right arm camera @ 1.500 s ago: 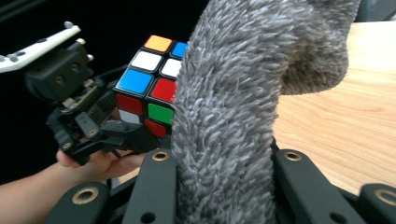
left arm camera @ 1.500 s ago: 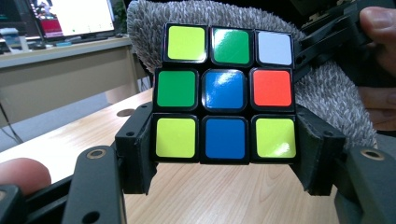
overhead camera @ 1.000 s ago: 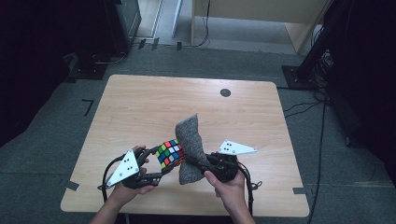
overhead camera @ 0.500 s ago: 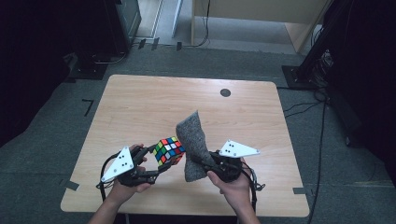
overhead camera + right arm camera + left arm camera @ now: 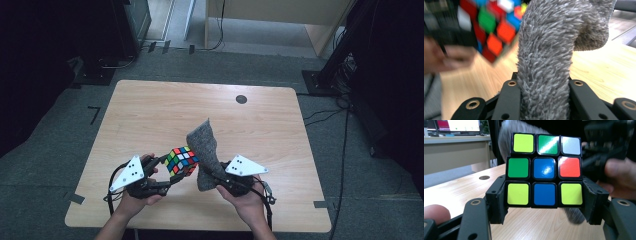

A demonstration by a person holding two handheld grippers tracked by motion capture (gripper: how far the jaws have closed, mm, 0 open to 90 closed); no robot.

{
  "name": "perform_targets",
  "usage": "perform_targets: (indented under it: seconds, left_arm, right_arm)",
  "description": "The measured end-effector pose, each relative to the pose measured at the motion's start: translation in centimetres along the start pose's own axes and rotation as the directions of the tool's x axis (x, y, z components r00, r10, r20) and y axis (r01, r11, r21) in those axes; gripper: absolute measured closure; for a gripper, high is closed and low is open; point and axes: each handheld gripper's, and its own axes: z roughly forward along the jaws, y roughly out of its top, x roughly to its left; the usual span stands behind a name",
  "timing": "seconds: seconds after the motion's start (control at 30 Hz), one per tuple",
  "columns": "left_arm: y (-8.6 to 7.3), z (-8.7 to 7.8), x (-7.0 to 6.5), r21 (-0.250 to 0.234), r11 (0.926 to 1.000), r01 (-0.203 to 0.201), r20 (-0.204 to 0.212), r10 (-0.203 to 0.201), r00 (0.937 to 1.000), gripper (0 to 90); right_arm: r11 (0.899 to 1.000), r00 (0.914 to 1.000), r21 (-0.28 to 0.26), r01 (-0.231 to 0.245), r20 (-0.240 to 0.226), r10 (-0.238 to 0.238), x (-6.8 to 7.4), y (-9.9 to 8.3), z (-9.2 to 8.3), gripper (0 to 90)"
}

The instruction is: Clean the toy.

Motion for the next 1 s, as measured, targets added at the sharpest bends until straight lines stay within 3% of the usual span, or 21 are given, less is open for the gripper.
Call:
perform_targets:
  seconds: [0.07, 0.17, 0.3, 0.43, 0.5, 0.67, 0.77, 0.83, 0.9, 1.0]
  left_arm:
    - [0.1, -0.1, 0.1, -0.001, 1.0000, 0.005, 0.000, -0.005, 1.0000, 34.6]
    - [0.0, 0.1, 0.1, 0.020, 0.9998, 0.000, -0.003, 0.000, 1.0000, 34.6]
    - [-0.1, 0.4, 0.2, 0.062, 0.9980, 0.006, 0.001, -0.006, 1.0000, 34.6]
    - [-0.3, 0.6, 0.3, 0.086, 0.9960, 0.024, 0.013, -0.025, 0.9996, 34.7]
    - [-0.3, 0.6, 0.4, 0.085, 0.9959, 0.030, 0.021, -0.032, 0.9993, 34.7]
    - [-0.1, 0.5, 0.5, 0.076, 0.9966, 0.033, 0.029, -0.035, 0.9990, 34.7]
    - [0.0, 0.3, 0.6, 0.066, 0.9964, 0.053, 0.069, -0.058, 0.9960, 34.7]
    - [-0.1, 0.6, 0.4, 0.089, 0.9953, 0.037, 0.063, -0.043, 0.9971, 34.6]
    - [-0.2, 0.8, 0.3, 0.101, 0.9944, 0.031, 0.062, -0.037, 0.9974, 34.6]
    - [-0.1, 0.8, 0.4, 0.111, 0.9929, 0.044, 0.065, -0.051, 0.9966, 34.6]
  right_arm:
    - [0.999, 0.9991, 0.027, 0.041, -0.012, -0.040, 0.2, -0.3, 0.5, 74.0]
    - [0.994, 0.9937, 0.025, 0.108, -0.033, -0.107, 1.0, -0.4, 1.1, 74.0]
    - [0.974, 0.9748, 0.038, 0.223, -0.017, -0.223, 2.1, -0.2, 1.4, 74.0]
    - [0.963, 0.9636, 0.040, 0.267, -0.017, -0.267, 2.4, -0.2, 1.4, 74.4]
    - [0.953, 0.9539, 0.048, 0.300, -0.008, -0.300, 2.7, -0.2, 1.4, 74.4]
    - [0.953, 0.9533, 0.031, 0.302, -0.027, -0.301, 2.5, -0.2, 1.2, 73.9]
    - [0.963, 0.9640, 0.041, 0.265, 0.010, -0.266, 1.7, -0.3, 1.0, 73.5]
    - [0.967, 0.9664, 0.033, 0.253, 0.037, -0.254, 1.2, -0.5, 0.7, 73.6]
    - [0.959, 0.9584, 0.005, 0.282, 0.045, -0.282, 1.2, -0.5, 0.6, 73.7]
    - [0.932, 0.9322, -0.025, 0.361, 0.033, -0.360, 1.4, -0.6, 0.8, 73.9]
